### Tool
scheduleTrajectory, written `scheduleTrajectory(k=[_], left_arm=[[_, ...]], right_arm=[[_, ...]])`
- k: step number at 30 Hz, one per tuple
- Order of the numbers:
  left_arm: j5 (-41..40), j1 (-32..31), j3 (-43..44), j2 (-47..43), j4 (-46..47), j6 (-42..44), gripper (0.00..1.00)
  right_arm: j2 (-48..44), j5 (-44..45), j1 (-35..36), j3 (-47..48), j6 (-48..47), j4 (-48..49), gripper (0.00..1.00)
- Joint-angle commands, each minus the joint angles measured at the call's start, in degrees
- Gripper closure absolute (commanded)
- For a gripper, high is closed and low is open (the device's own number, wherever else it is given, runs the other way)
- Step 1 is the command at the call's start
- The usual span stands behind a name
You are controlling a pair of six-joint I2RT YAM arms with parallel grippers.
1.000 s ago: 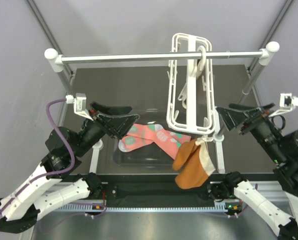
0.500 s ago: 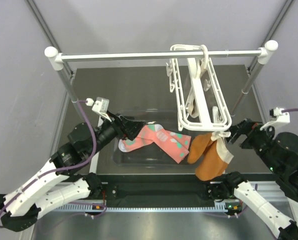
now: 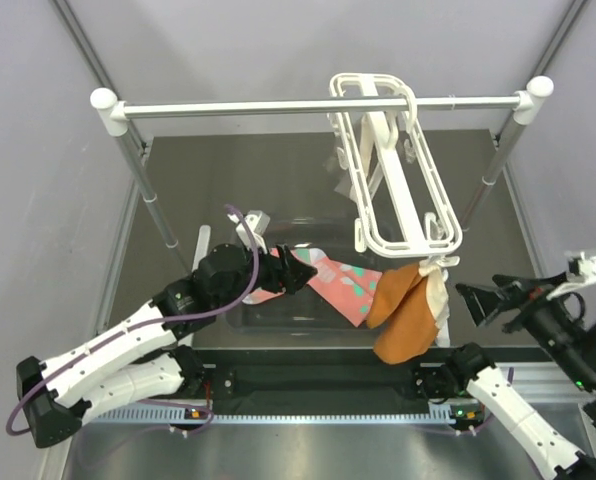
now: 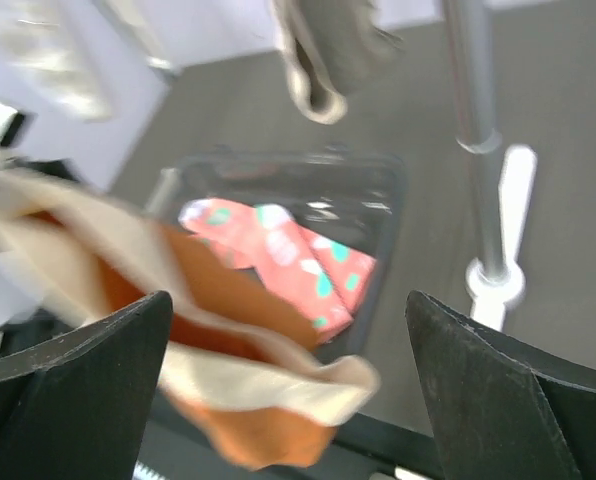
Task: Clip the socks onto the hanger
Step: Open the clamp at the hanger.
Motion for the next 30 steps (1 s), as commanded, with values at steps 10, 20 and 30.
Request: scheduleTrajectory(k=[10, 20, 30], left_arm=[[23.6, -0.11, -3.53, -6.51, 42.13, 6.08, 0.16], [31.77, -0.46, 1.31, 3.16, 57.86, 15.13, 0.11], [29.59, -4.77, 9.57, 10.11, 56.64, 23.65, 0.1]], right_arm=[[7.61, -45.78, -0.93, 14.35, -6.82, 8.05, 0.05], [13.33, -59.71, -5.16, 17.43, 0.55, 18.16, 0.06], [16.93, -55.31, -5.24, 13.48, 6.89, 24.84, 0.1]])
